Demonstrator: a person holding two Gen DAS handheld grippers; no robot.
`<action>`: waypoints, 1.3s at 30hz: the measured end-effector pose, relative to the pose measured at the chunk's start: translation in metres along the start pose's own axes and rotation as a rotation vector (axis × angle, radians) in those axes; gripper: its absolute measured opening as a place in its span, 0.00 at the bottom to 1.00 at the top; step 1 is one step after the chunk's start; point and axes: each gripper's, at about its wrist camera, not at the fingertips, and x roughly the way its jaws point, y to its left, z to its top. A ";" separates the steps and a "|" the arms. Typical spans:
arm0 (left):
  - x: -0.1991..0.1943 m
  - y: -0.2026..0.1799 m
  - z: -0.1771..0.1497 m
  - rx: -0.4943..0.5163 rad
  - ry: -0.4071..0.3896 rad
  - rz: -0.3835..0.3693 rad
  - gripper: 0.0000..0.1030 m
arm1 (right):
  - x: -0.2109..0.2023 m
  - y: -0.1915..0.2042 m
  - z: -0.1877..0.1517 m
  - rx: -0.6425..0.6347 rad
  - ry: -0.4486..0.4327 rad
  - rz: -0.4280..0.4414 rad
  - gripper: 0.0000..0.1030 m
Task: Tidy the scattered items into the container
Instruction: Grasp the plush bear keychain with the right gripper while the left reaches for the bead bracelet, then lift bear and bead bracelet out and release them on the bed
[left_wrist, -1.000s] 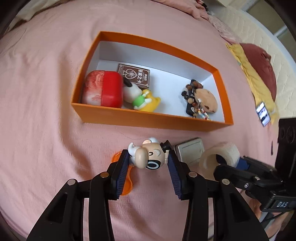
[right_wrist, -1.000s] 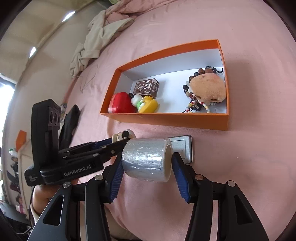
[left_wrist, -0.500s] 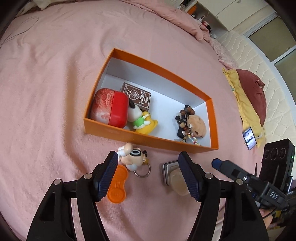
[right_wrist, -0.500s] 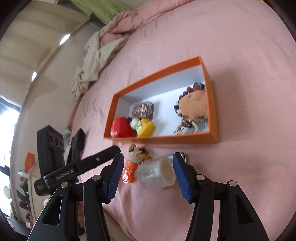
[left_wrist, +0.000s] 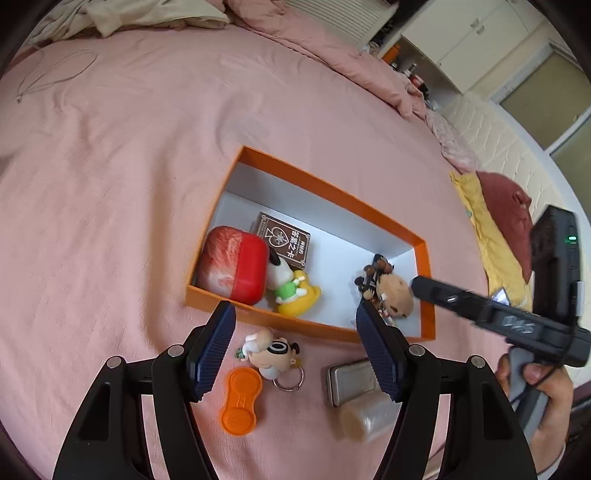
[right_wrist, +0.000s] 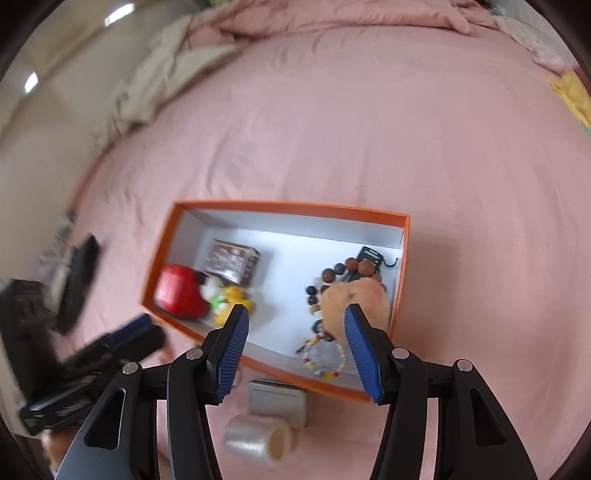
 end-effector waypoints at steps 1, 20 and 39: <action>0.000 0.003 0.001 -0.018 0.004 -0.012 0.66 | 0.009 0.002 0.003 -0.015 0.036 -0.055 0.53; -0.004 -0.006 0.006 0.023 -0.020 -0.060 0.67 | 0.013 -0.059 -0.002 0.195 -0.028 0.148 0.27; 0.126 -0.115 0.010 0.291 0.286 0.025 0.61 | -0.066 -0.130 -0.058 0.594 -0.452 0.347 0.25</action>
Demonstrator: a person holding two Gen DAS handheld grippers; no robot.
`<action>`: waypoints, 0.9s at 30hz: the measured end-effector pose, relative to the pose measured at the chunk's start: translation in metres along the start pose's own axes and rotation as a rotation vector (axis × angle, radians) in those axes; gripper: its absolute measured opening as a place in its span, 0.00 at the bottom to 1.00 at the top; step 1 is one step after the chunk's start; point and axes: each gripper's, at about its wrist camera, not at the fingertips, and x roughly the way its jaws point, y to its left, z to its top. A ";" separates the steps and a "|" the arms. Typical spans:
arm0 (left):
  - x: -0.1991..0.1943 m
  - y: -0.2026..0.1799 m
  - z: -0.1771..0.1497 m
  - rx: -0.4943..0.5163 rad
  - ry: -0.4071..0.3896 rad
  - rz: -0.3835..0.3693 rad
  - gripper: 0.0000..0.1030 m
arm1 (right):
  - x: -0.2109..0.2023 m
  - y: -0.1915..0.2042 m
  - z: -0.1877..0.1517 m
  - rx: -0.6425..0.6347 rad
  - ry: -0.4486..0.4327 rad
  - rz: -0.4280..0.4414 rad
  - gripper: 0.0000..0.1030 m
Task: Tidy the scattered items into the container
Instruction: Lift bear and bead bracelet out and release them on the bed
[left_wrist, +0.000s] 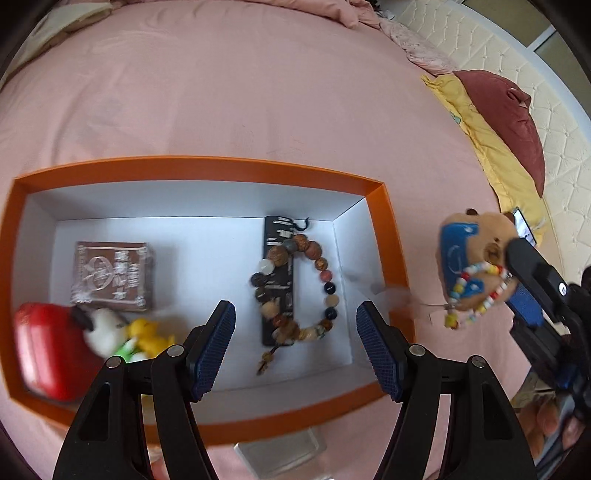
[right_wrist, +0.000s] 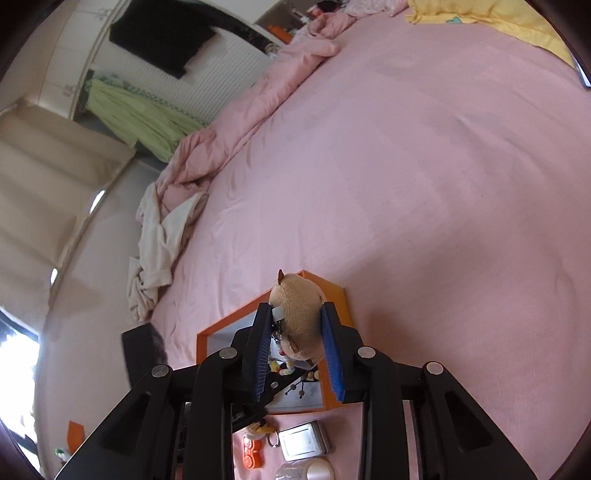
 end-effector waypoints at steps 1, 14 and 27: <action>0.006 0.000 0.001 -0.006 0.018 -0.012 0.37 | 0.002 -0.001 -0.002 0.006 -0.004 0.004 0.25; -0.061 0.017 -0.021 -0.038 -0.152 -0.123 0.10 | -0.002 0.004 -0.013 -0.007 -0.014 0.045 0.25; -0.139 0.032 -0.105 0.002 -0.176 -0.063 0.10 | -0.018 0.048 -0.071 -0.281 0.030 -0.117 0.25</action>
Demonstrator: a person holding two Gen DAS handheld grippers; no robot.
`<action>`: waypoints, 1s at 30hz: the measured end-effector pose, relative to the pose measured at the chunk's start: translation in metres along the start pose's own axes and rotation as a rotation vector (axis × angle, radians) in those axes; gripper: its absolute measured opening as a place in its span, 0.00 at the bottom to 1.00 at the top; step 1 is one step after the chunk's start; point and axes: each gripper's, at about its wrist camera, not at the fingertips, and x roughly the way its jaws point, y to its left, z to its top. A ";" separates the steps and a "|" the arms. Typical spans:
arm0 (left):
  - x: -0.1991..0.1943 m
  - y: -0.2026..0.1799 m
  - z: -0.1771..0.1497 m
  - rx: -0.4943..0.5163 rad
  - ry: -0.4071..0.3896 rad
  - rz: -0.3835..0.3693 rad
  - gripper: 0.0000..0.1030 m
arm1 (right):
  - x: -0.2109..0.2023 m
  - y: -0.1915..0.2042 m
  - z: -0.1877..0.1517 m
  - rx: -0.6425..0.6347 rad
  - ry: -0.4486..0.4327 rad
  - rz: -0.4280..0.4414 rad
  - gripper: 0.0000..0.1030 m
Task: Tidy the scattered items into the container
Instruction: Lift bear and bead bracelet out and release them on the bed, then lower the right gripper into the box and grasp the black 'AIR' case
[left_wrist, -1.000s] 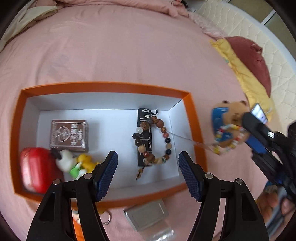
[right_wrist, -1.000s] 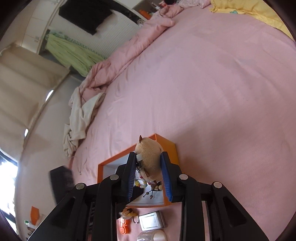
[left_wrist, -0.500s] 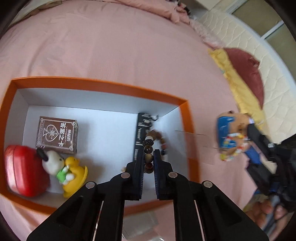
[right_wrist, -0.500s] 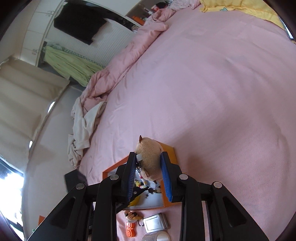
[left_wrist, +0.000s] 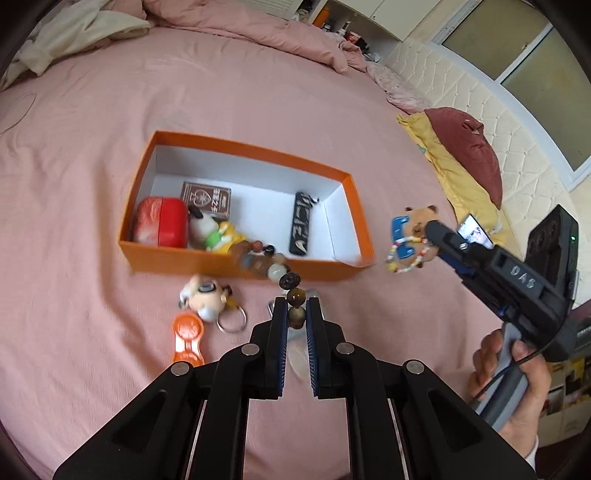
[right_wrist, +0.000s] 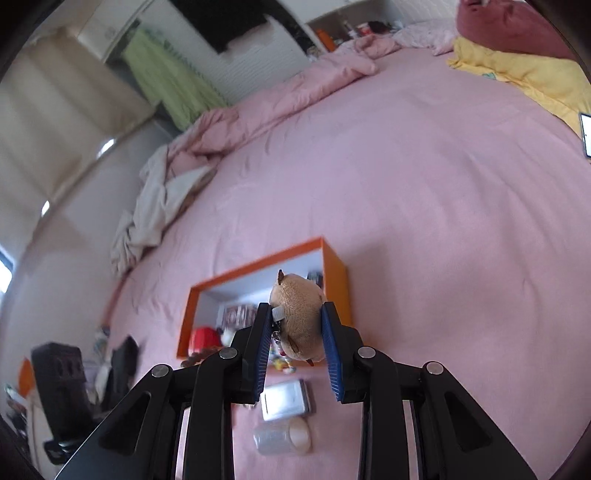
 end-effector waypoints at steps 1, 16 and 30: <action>0.000 -0.004 -0.002 0.021 0.006 0.015 0.10 | 0.002 0.003 -0.006 -0.008 0.025 -0.014 0.25; -0.005 0.017 -0.017 -0.087 0.044 0.085 0.56 | 0.009 -0.005 -0.023 0.057 0.121 -0.099 0.51; 0.020 0.028 0.011 -0.106 -0.084 0.189 0.58 | 0.048 0.018 0.001 -0.052 0.164 0.053 0.50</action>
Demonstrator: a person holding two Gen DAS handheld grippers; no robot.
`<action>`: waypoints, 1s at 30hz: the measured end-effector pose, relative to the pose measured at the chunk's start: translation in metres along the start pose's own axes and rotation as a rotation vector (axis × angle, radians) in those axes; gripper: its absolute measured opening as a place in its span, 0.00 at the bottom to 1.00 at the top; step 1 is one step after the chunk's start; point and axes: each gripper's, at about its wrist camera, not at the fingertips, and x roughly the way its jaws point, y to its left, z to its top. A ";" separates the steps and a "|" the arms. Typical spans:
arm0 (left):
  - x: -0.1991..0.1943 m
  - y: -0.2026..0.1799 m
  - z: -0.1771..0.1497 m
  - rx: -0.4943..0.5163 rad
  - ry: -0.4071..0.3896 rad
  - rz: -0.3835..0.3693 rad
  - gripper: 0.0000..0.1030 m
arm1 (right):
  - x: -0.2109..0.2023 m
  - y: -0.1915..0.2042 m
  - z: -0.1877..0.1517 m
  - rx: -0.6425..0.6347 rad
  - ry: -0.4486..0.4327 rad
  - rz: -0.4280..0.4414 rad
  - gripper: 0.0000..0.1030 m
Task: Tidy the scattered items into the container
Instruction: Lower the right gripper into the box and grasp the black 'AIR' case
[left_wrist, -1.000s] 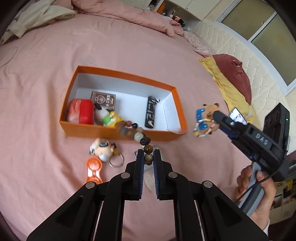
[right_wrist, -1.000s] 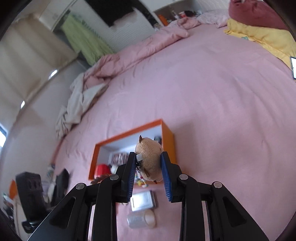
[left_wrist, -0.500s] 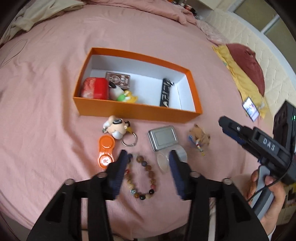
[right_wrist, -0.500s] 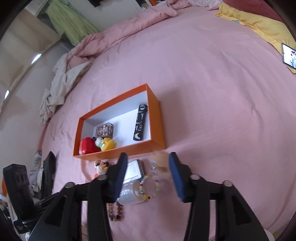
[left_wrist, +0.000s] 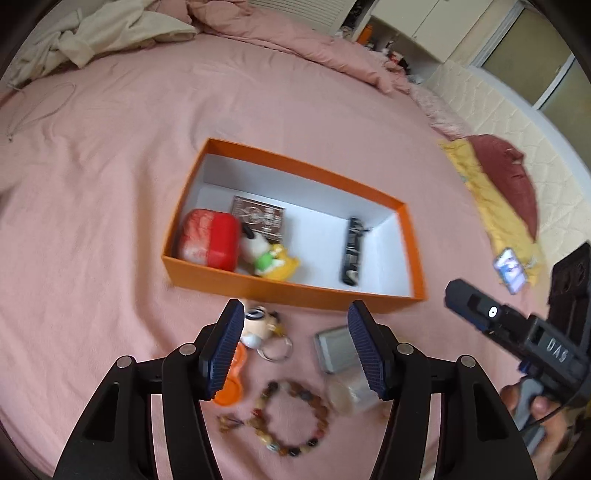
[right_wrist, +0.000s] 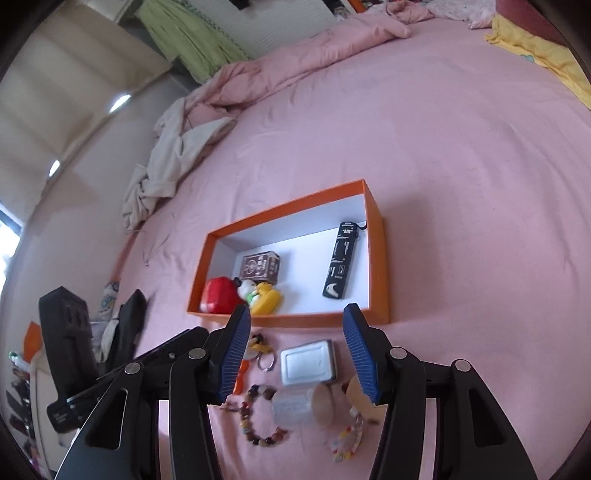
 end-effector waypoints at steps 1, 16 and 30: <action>0.002 -0.001 0.000 0.006 -0.010 0.028 0.58 | 0.010 -0.001 0.007 -0.001 0.024 -0.019 0.48; -0.004 0.010 0.003 -0.061 -0.103 0.016 0.67 | 0.122 0.020 0.069 -0.088 0.245 -0.408 0.39; -0.003 0.024 0.006 -0.138 -0.094 -0.060 0.67 | 0.150 0.059 0.053 -0.386 0.340 -0.496 0.15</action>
